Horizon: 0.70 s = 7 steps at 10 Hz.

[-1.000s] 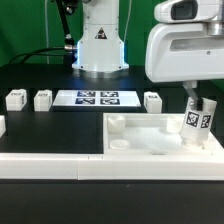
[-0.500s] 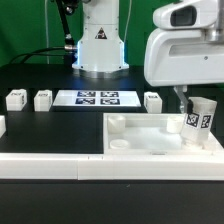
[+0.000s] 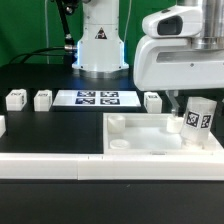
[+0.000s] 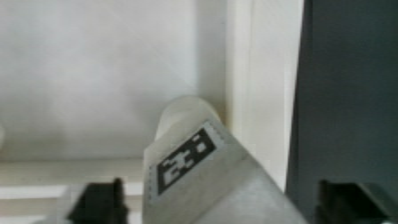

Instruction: Assemble square table

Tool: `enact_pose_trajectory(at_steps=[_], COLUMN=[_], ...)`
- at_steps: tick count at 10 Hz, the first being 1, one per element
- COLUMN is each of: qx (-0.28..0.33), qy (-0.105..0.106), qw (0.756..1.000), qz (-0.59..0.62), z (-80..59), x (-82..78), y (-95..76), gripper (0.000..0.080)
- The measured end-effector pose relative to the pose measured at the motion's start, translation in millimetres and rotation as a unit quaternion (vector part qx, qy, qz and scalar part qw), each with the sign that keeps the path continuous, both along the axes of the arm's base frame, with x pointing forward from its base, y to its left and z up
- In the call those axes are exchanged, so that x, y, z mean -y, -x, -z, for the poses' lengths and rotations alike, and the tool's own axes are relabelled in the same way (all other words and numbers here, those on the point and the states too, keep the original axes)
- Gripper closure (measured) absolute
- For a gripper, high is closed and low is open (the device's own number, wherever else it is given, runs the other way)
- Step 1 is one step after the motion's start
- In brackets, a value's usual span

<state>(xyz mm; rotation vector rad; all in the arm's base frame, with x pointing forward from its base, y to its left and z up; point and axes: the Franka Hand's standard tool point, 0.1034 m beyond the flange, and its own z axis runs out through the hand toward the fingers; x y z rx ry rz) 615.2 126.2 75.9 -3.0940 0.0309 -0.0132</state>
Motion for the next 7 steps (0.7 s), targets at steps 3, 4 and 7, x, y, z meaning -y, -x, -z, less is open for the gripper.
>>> enact_pose_trajectory(at_steps=[3, 4, 7], qx=[0.0, 0.0, -0.004], qy=[0.002, 0.001, -0.002], qw=[1.0, 1.0, 0.997], qz=[0.004, 0.012, 0.082], z=[0.0, 0.0, 0.1], x=[4.5, 4.8, 5.0], y=[-0.9, -1.0, -1.0], gripper=[0.0394, 0.0394, 0.0397])
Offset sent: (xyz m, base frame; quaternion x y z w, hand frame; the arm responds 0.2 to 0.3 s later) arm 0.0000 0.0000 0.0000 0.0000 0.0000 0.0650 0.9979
